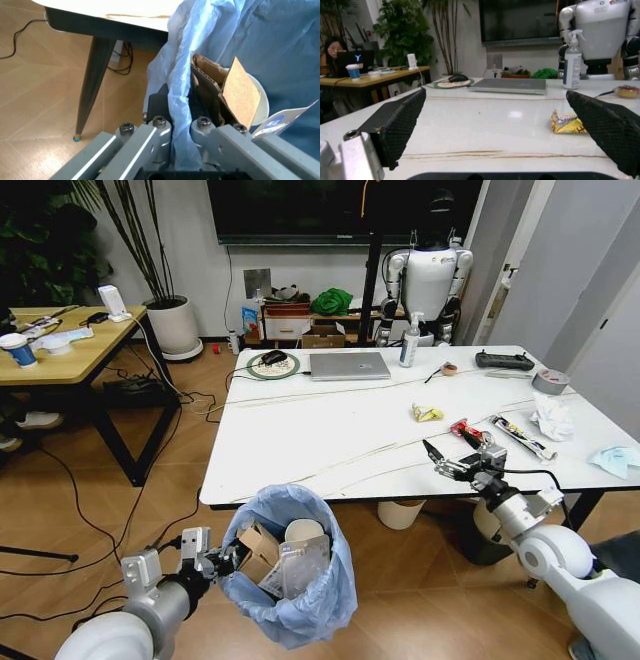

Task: Pick up the trash bin and place the trash from the table into it.

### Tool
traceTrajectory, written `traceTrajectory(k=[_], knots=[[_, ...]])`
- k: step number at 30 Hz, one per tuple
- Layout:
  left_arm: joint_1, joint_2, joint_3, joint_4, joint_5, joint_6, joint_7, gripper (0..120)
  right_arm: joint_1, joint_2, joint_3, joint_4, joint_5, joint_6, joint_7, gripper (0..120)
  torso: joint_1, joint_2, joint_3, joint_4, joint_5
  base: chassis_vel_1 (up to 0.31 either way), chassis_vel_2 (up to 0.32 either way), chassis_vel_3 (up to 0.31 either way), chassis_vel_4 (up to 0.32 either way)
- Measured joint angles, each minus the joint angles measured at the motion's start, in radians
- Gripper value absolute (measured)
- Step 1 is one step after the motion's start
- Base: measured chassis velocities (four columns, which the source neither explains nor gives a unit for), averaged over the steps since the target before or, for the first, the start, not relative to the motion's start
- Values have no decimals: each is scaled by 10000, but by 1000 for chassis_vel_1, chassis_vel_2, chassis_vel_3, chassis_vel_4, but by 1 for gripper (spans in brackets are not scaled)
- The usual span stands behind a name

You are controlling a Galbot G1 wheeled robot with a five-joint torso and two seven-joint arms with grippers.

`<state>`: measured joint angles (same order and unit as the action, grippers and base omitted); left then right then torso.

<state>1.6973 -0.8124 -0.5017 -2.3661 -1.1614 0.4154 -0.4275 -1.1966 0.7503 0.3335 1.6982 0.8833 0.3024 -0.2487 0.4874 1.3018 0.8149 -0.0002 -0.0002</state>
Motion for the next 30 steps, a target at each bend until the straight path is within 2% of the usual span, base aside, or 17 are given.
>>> traceTrajectory(k=[11, 25, 27, 30], knots=[[4, -62, -2, -28, 29, -8, 1, 0, -298, 334, 274, -41, -44, 21, -195, 100, -1, 1, -1, 4, 3, -42, -36, 47, 46], [-29, -121, 28, -22, 32, -15, 12, 0, -376, 411, 168, -140, -282, 97, -272, 100, 3, 0, 1, -1, -5, -214, -212, 205, 212], [-35, -125, 34, -22, 33, -16, 14, 0, -371, 415, 97, -151, -342, 125, -276, 100, 1, 0, 0, 0, 10, -181, -188, 183, 186], [-53, -136, 57, 16, 32, -16, 25, 0, -334, 436, -5, -185, -404, 175, -277, 100, 2, 0, 1, -5, -1, -132, -145, 150, 140]])
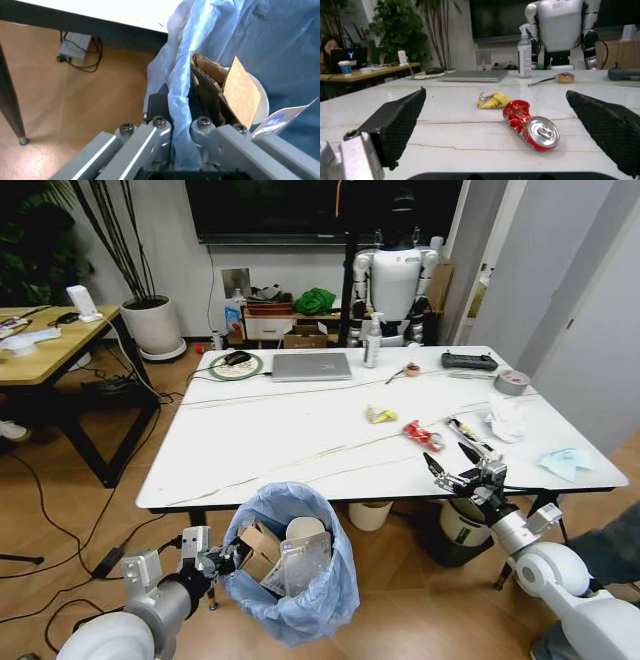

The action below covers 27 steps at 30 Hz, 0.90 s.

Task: Pick up the trash bin and place the trash from the table into it.

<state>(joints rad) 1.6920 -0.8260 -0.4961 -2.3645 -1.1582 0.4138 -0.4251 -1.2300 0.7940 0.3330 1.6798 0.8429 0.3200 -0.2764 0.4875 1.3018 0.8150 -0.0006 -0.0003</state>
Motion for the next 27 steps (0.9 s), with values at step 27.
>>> traceTrajectory(k=[27], knots=[[-113, 691, 150, -5, -371, 46, -17, 0, 3466, -1287, -2009, -964, -1472, -2121, 686, 100, -2, 0, 0, 2, 5, 10, 0, -1, -1]])
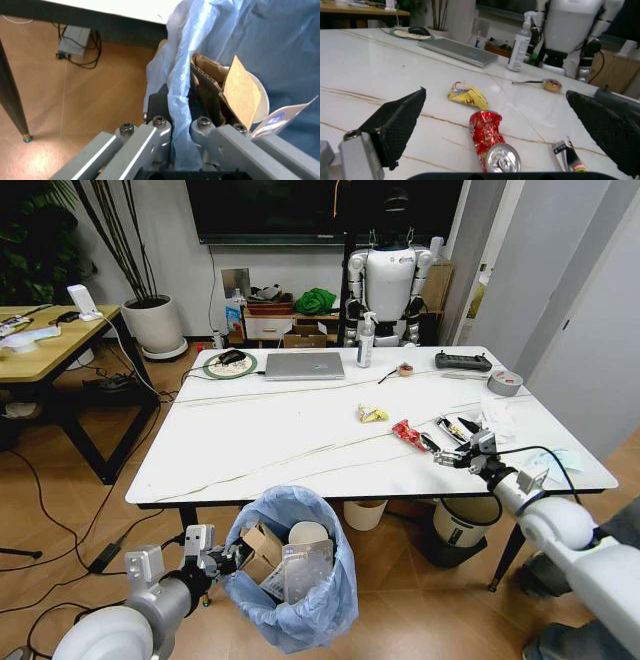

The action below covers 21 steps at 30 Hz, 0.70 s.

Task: Pick up the trash bin and place the trash from the table into it.

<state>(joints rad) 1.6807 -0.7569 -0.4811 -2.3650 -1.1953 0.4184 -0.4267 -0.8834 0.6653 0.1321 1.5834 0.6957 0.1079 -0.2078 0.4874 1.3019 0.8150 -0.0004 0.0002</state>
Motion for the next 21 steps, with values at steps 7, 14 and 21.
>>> traceTrajectory(k=[7, 14, 21], knots=[[171, -101, -106, -77, 125, 11, -1, 0, 2550, 568, -2192, -1161, 274, -496, -201, 100, 1, -1, 1, 9, 1, 0, 0, 0, 0], [156, -38, -106, -72, 142, 21, -2, 0, 3547, 981, -3362, -1952, 500, -647, -518, 100, 1, 0, 1, 4, 0, 0, 0, 0, 0], [114, -15, -80, -29, 129, 25, -2, 0, 4089, 1198, -3909, -2329, 3, -847, -406, 100, 1, -1, 0, 2, -3, 0, 0, 0, 0]])
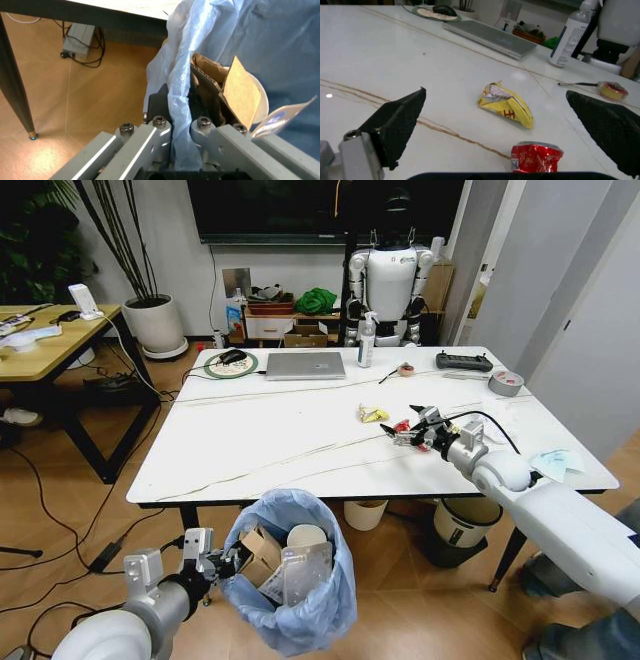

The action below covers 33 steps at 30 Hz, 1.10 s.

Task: Pick up the trash bin and place the trash from the table into it.

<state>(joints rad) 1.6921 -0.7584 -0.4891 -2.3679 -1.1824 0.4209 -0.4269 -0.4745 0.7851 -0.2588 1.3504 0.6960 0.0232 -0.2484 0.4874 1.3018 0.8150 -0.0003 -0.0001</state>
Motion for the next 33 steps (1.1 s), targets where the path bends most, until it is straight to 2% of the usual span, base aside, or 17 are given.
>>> traceTrajectory(k=[16, 25, 33], knots=[[-123, 154, 75, -4, -118, 12, 14, 0, 1855, 713, -1398, -1319, -118, -522, 102, 100, 0, 0, -1, 1, 0, 0, 0, 0, 0], [-95, 125, 79, -113, -143, 21, 16, 0, 2995, 1323, -2260, -3084, -110, -487, -885, 100, -1, 0, 0, 1, 1, 0, 0, 0, 0], [-118, 110, 58, -122, -142, 21, 16, 0, 3433, 2116, -2518, -4520, -568, -124, -1596, 100, -1, 0, 0, 2, 0, 0, 0, 0, 0]])
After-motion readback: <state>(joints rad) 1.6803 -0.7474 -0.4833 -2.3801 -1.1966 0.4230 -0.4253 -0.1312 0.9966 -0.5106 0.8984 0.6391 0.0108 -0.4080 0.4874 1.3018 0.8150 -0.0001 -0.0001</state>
